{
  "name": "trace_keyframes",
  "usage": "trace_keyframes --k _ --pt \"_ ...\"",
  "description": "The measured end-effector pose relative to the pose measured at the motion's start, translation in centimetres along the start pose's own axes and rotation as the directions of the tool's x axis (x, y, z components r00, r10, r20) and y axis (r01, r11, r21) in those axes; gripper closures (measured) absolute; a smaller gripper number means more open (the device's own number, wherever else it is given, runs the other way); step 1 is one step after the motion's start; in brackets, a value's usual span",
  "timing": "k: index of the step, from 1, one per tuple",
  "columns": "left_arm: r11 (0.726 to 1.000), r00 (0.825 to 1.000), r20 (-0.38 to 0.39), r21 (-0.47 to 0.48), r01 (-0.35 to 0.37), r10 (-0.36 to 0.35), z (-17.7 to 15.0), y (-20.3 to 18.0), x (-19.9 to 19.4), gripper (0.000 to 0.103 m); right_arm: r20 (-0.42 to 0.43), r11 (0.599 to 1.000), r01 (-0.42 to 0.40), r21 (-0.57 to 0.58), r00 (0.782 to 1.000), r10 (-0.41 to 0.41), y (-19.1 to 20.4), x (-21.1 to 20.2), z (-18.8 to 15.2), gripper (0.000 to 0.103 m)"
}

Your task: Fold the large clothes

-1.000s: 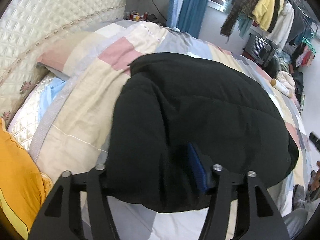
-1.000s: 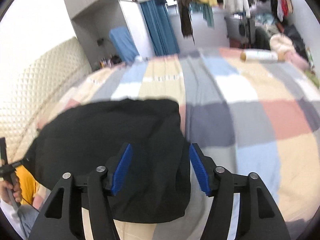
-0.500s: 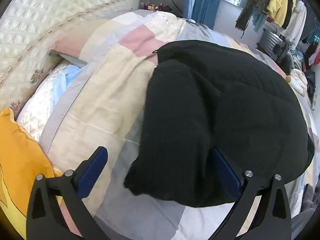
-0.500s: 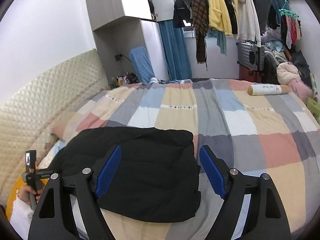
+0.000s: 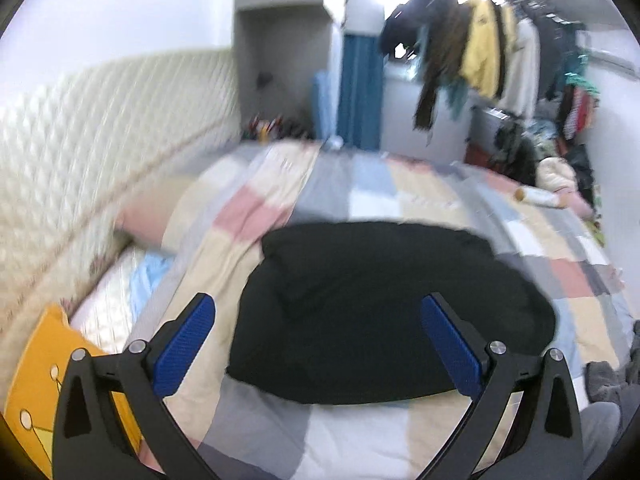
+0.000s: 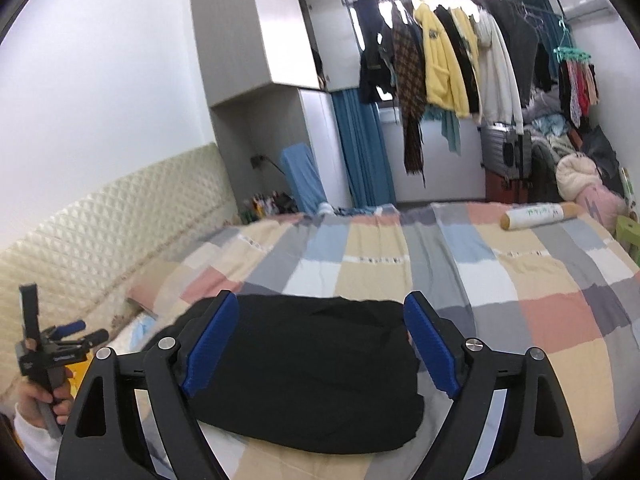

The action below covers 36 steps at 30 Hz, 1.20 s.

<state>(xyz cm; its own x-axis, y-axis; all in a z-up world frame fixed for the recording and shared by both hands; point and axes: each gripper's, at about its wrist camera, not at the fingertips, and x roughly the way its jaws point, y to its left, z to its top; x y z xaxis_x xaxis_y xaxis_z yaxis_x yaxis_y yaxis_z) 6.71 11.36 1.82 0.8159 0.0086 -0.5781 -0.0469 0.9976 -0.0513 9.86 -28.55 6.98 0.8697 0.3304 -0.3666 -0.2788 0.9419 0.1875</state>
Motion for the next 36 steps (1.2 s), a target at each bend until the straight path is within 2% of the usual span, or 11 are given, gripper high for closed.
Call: trace_keyframes --k 4,7,9,11,14,19,23,26,31,36 --pt "0.997 0.996 0.064 0.03 0.066 -0.068 0.8 -2.6 -3.5 0.001 0.032 0.999 -0.022 -0.044 0.999 0.024 1.9 -1.6 -0.5 0.017" --pt "0.995 0.992 0.083 0.041 0.091 -0.094 0.8 -4.3 -4.5 0.001 0.048 0.997 -0.04 -0.06 0.998 0.043 3.2 -2.7 -1.3 0.016" --pt "0.99 0.986 0.099 0.036 0.133 -0.136 0.4 -5.0 -5.7 0.001 0.051 0.996 -0.058 -0.072 0.997 0.062 3.9 -3.3 -2.1 0.016" --pt "0.984 0.979 0.097 0.024 0.175 -0.177 0.0 -5.3 -6.1 0.001 0.054 0.995 -0.061 -0.076 0.996 0.065 4.4 -3.7 -2.9 0.015" --pt "0.98 0.975 0.097 0.008 0.2 -0.2 -1.0 -5.6 -6.9 0.001 0.049 0.995 -0.066 -0.071 0.996 0.069 4.8 -4.1 -4.2 0.014" --pt "0.979 0.975 0.094 -0.018 0.204 -0.201 -2.8 -6.0 -7.5 0.001 0.035 0.995 -0.055 -0.082 0.998 0.058 6.0 -4.4 -6.5 0.012" --pt "0.983 0.978 0.104 0.01 0.182 -0.182 -4.3 -6.8 -7.6 0.001 0.027 0.995 -0.022 -0.094 0.999 0.025 6.4 -4.6 -8.7 0.003" --pt "0.989 0.986 0.084 0.032 0.144 -0.146 -5.5 -7.5 -6.9 0.001 -0.007 0.998 -0.024 -0.059 1.0 0.024 6.1 -4.2 -10.2 0.002" --pt "0.988 0.987 0.067 0.048 0.144 -0.147 -6.6 -8.2 -6.4 0.001 -0.052 0.998 0.001 -0.057 0.999 -0.003 5.9 -3.4 -12.2 0.0" --pt "0.99 0.989 0.069 0.044 0.131 -0.134 -7.3 -8.3 -5.9 0.001 -0.06 1.0 0.002 -0.031 0.998 -0.004 5.5 -2.7 -12.7 0.0"
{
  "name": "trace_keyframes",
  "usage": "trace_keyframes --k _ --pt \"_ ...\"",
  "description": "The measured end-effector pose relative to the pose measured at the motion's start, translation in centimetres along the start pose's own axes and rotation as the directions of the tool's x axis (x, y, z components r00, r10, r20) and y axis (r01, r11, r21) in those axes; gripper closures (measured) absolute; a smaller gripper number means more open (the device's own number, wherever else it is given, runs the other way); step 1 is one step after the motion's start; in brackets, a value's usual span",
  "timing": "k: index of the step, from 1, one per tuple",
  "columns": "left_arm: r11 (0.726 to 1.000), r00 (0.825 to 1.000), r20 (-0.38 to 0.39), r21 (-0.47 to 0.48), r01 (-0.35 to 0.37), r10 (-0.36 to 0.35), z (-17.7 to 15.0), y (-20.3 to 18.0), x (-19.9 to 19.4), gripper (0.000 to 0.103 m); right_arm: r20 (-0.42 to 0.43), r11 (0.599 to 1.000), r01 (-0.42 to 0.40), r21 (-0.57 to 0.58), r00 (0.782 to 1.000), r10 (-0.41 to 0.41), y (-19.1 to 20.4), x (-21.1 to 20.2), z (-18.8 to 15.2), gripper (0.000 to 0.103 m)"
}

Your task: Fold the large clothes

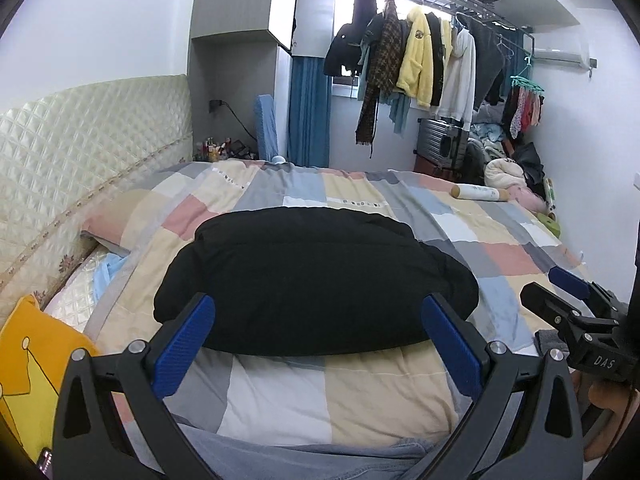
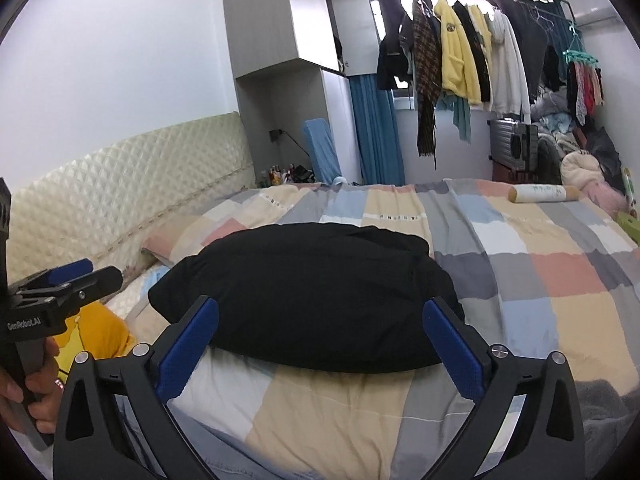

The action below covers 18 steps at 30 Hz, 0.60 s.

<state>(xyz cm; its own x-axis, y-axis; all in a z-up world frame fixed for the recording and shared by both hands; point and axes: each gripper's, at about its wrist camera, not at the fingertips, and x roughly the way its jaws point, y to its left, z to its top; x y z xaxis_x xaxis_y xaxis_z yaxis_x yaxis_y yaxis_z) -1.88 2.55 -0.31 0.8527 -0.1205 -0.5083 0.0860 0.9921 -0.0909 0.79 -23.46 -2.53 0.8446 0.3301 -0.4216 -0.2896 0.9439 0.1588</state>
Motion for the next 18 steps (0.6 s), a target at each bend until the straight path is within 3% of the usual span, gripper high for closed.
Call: trace_keyframes --k 5,18 --pt "1.0 0.999 -0.018 -0.006 -0.028 0.027 -0.44 0.5 0.71 0.001 -0.018 1.0 -0.002 0.011 1.0 0.003 0.19 0.7 -0.4 0.0" --pt "0.999 0.999 -0.044 -0.03 -0.021 0.019 -0.92 1.02 1.11 0.001 -0.036 1.0 0.014 -0.018 0.999 -0.015 0.7 0.87 -0.32 0.0"
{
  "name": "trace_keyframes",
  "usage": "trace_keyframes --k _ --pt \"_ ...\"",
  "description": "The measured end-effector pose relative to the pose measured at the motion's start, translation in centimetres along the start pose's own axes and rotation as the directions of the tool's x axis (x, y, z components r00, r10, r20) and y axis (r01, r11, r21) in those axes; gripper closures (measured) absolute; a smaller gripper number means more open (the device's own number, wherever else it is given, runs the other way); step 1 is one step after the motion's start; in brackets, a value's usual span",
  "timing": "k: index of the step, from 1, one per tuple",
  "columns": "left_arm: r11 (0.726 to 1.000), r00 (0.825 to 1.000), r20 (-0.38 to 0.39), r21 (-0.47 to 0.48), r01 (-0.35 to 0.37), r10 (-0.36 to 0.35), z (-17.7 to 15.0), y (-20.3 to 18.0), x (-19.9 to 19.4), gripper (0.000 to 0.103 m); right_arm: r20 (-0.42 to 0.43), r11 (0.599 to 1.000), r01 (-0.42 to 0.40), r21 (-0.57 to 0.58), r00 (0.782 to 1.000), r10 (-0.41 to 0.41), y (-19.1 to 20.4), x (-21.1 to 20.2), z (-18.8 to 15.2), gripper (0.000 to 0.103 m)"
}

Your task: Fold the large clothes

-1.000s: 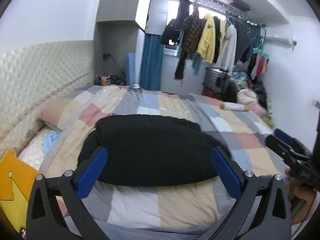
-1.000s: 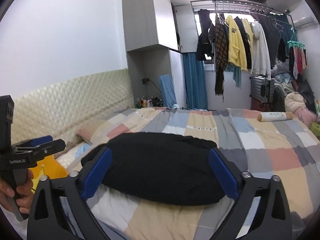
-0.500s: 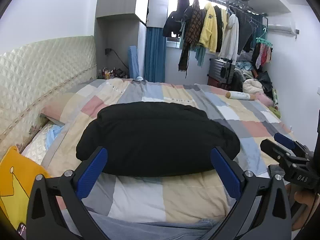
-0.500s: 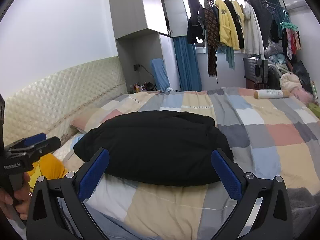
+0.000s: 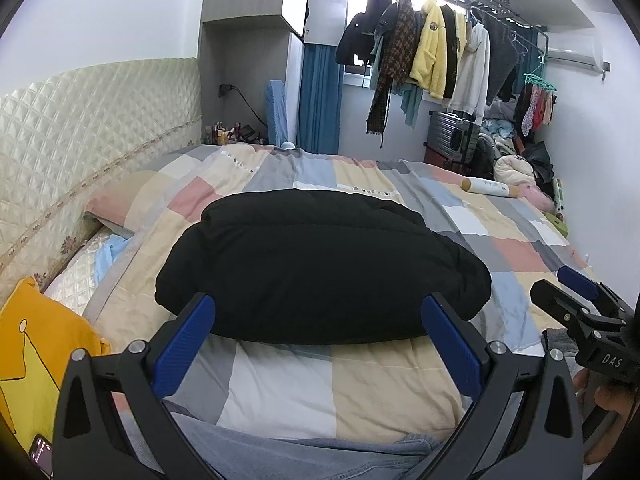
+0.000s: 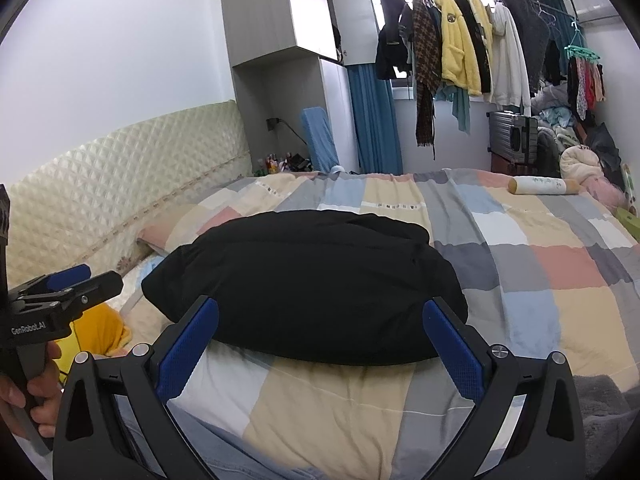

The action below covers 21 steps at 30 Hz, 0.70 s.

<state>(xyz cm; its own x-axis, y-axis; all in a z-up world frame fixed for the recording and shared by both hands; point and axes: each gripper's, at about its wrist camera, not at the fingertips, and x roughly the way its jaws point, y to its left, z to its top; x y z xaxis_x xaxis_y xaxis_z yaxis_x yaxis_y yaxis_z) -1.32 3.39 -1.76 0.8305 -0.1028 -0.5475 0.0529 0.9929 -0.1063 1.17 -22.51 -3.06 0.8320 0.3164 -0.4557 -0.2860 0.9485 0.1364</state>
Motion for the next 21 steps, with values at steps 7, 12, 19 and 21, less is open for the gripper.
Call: trace_keyframes --k 7,12,19,21 --pt "1.0 1.0 -0.003 -0.007 0.005 -0.005 0.01 0.16 0.12 0.0 0.0 1.0 0.002 0.003 1.0 -0.002 0.03 0.09 0.05 0.0" --pt "1.0 1.0 0.001 -0.01 -0.002 0.002 -0.05 0.21 0.16 0.0 -0.002 1.0 0.004 0.002 1.0 -0.004 0.01 0.04 0.03 0.0" --pt "1.0 1.0 0.0 -0.017 -0.009 0.009 0.01 0.43 0.18 0.0 -0.001 1.0 0.005 0.006 1.0 -0.005 -0.07 0.02 -0.02 0.0" --pt "1.0 1.0 0.006 0.0 -0.023 0.023 0.02 0.28 0.12 0.0 0.0 1.0 0.004 0.008 1.0 -0.004 -0.09 -0.03 -0.04 0.0"
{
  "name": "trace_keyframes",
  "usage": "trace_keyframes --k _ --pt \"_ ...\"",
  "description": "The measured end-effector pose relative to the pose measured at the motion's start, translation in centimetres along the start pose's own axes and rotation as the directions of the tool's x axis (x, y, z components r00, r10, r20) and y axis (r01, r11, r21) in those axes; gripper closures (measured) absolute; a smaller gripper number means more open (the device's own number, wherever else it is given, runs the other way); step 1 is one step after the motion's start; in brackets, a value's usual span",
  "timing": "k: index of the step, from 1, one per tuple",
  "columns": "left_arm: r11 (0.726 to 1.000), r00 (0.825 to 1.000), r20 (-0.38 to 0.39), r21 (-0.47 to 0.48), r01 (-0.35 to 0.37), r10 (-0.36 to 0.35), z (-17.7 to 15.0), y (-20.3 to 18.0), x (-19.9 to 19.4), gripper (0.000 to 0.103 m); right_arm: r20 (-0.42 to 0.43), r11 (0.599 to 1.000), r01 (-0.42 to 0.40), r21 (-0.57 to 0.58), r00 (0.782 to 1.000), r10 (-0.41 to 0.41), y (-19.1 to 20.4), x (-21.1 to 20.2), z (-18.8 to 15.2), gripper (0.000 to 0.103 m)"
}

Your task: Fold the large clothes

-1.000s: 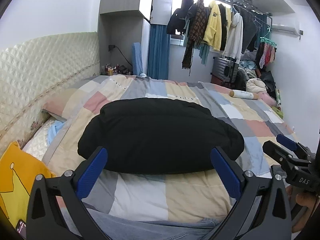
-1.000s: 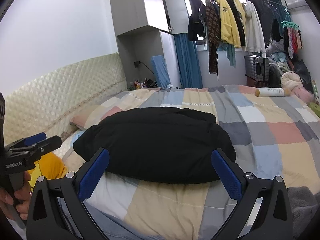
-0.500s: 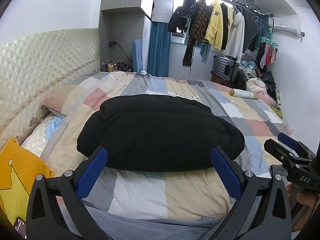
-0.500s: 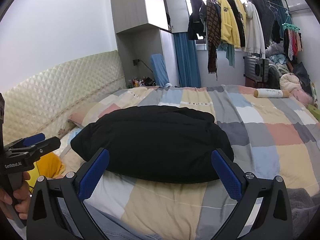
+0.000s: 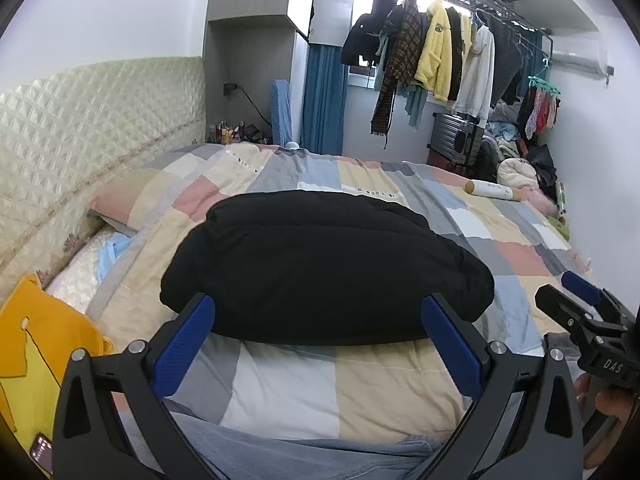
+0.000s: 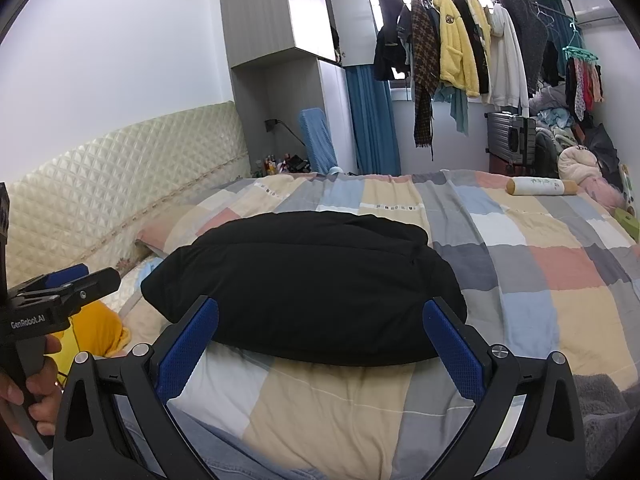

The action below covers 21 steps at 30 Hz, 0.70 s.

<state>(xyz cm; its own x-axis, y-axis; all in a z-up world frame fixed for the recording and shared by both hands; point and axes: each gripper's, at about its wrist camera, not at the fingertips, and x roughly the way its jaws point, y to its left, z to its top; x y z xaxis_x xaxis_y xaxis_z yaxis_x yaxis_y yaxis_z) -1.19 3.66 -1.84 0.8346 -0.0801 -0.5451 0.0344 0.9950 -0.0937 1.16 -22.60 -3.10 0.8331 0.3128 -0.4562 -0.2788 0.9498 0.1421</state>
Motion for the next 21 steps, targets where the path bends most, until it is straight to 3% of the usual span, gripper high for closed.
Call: trace_keyframes --k 21 --pt "1.0 1.0 -0.018 -0.018 0.0 -0.001 0.14 -0.39 -0.14 0.0 0.004 1.0 0.016 0.017 1.0 -0.016 -0.02 -0.31 -0.28 0.0"
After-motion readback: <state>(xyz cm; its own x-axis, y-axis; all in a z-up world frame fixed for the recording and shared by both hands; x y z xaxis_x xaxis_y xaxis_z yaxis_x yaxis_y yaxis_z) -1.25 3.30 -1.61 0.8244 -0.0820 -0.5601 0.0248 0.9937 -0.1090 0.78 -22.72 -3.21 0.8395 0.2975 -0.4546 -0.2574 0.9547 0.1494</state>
